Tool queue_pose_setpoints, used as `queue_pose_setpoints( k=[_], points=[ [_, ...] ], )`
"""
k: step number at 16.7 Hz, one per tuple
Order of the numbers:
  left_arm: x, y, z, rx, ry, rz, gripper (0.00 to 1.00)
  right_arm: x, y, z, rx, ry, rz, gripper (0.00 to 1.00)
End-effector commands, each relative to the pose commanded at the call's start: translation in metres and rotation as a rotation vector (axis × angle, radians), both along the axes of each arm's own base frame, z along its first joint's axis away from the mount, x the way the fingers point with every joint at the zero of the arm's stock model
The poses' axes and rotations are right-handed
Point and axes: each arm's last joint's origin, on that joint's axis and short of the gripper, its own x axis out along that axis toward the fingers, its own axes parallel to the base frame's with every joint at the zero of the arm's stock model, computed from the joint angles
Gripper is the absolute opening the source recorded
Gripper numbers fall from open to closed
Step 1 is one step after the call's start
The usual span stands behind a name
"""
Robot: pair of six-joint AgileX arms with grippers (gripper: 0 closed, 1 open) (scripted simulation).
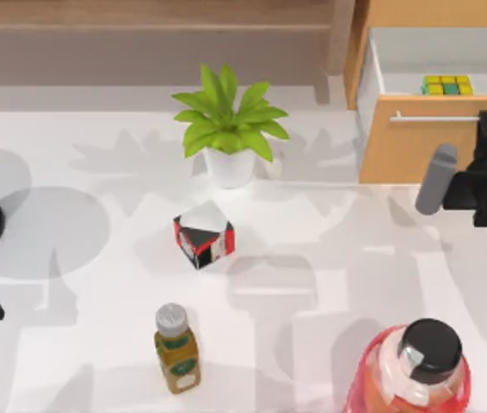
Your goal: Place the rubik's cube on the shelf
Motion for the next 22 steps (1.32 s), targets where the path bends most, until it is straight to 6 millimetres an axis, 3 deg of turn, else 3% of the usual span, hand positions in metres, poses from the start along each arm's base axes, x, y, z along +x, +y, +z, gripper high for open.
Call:
queue_pose_setpoints(
  k=[8,13,22],
  points=[
    [0.000,0.000,0.000,0.000,0.000,0.000,1.00,-0.059,0.000,-0.001,-0.001,0.004,-0.001,0.00],
    [0.000,0.000,0.000,0.000,0.000,0.000,1.00,-0.062,0.000,0.000,0.000,0.001,0.000,0.00],
    [0.000,0.000,0.000,0.000,0.000,0.000,1.00,-0.062,0.000,0.000,0.000,0.001,0.000,0.68]
  ],
)
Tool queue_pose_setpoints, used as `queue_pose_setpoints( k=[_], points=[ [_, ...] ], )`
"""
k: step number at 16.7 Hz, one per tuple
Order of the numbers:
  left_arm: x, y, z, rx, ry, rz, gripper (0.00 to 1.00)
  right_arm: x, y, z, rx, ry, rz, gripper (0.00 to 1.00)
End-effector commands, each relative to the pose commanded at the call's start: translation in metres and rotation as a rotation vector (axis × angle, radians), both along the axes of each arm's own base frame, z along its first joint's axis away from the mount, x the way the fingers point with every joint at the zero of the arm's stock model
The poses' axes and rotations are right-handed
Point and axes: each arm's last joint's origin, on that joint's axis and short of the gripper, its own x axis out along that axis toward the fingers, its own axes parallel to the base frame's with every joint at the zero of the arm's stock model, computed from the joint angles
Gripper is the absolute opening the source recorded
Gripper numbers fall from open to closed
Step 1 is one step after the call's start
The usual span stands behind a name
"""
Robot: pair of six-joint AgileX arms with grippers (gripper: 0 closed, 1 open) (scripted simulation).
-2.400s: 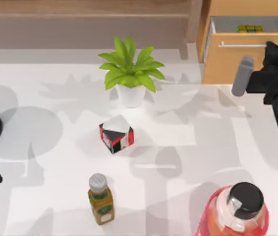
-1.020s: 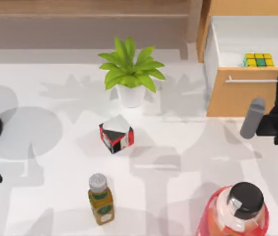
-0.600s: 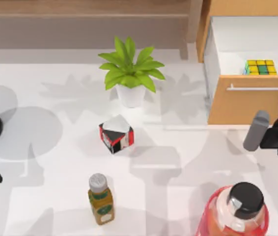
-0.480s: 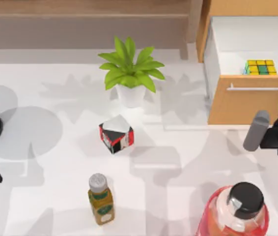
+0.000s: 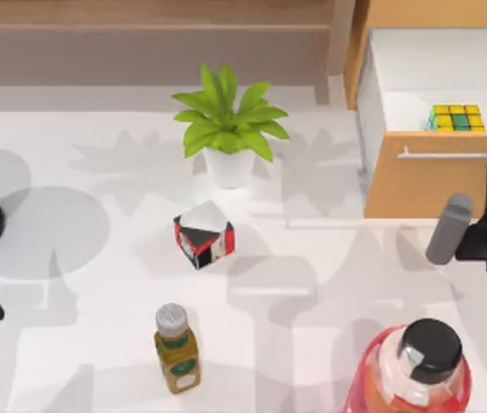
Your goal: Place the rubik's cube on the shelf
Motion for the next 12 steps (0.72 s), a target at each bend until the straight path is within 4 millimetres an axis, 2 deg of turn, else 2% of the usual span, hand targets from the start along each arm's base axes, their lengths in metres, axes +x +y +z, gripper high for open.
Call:
queue_pose_setpoints(
  k=[4,12],
  points=[
    [0.0000,0.0000,0.0000,0.000,0.000,0.000,1.00,0.0000,0.0000,0.0000,0.000,0.000,0.000,0.98],
    [0.0000,0.0000,0.0000,0.000,0.000,0.000,1.00,0.0000,0.0000,0.0000,0.000,0.000,0.000,1.00]
  ],
)
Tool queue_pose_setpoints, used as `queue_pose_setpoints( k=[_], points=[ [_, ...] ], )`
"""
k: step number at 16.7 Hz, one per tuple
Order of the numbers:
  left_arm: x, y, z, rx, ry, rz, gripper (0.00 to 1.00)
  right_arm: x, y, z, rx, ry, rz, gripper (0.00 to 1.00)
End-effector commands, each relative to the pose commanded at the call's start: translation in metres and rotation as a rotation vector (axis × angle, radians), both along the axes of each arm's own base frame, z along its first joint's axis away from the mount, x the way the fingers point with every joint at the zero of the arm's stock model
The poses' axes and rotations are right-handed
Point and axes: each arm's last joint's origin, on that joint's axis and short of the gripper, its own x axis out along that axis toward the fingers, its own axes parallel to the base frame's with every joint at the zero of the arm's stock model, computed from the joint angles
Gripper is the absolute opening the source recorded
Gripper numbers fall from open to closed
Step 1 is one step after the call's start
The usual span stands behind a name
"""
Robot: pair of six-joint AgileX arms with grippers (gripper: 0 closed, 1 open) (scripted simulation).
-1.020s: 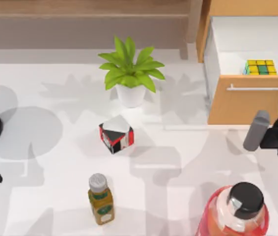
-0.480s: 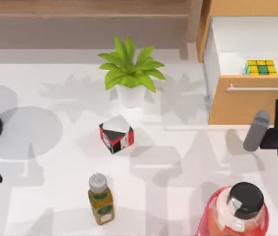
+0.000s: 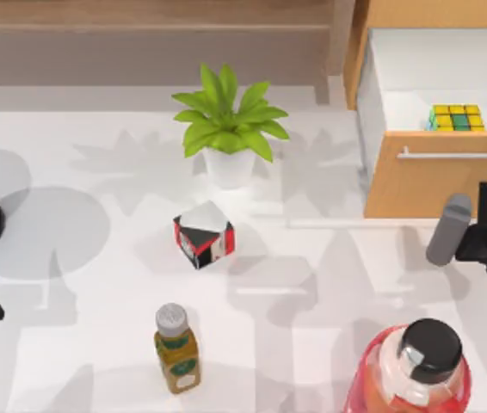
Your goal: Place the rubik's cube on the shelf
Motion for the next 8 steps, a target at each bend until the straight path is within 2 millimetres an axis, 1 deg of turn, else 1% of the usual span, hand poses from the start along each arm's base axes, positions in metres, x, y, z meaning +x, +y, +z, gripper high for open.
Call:
queue_pose_setpoints(
  k=[2,6,8],
  points=[
    [0.000,0.000,0.000,0.000,0.000,0.000,1.00,0.000,0.000,0.000,0.001,-0.002,0.000,1.00],
    [0.000,0.000,0.000,0.000,0.000,0.000,1.00,-0.016,0.000,0.000,0.001,-0.002,-0.001,1.00],
    [0.000,0.000,0.000,0.000,0.000,0.000,1.00,-0.020,0.000,0.000,0.000,-0.001,0.000,1.00]
  ],
)
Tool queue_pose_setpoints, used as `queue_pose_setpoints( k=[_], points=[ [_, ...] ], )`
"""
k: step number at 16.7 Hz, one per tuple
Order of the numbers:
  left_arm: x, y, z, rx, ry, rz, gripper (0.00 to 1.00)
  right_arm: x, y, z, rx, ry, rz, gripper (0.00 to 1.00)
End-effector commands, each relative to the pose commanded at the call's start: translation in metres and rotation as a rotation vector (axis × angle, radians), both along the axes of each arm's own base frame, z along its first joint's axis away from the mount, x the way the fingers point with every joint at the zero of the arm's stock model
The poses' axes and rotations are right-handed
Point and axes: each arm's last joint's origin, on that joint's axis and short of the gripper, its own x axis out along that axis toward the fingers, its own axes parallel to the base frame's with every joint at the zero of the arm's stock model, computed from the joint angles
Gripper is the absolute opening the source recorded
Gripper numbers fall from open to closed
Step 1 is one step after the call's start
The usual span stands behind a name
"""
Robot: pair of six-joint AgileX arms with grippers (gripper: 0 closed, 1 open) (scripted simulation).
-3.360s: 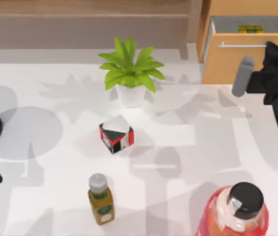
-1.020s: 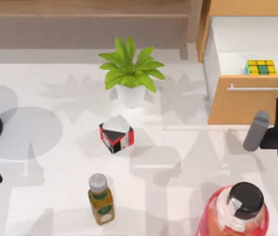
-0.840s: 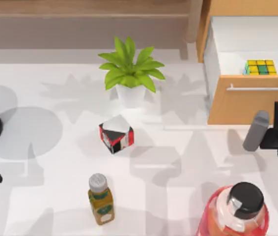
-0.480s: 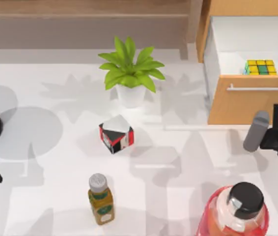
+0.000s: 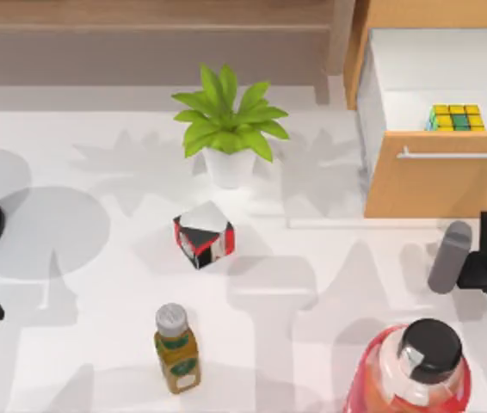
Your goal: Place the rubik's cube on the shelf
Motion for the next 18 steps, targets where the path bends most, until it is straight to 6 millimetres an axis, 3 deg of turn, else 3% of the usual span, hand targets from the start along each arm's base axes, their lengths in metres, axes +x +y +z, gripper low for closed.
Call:
queue_pose_setpoints(
  k=[4,7,12,18],
  points=[
    [0.000,0.000,0.000,0.000,0.000,0.000,1.00,0.000,-0.001,-0.011,-0.022,0.060,-0.002,1.00],
    [0.000,0.000,0.000,0.000,0.000,0.000,1.00,0.005,0.017,-0.005,0.042,0.041,0.098,1.00],
    [0.000,0.000,0.000,0.000,0.000,0.000,1.00,0.043,0.086,0.034,0.351,0.029,0.353,1.00],
    [0.000,0.000,0.000,0.000,0.000,0.000,1.00,0.111,0.190,0.125,0.806,0.227,0.389,1.00]
  ],
)
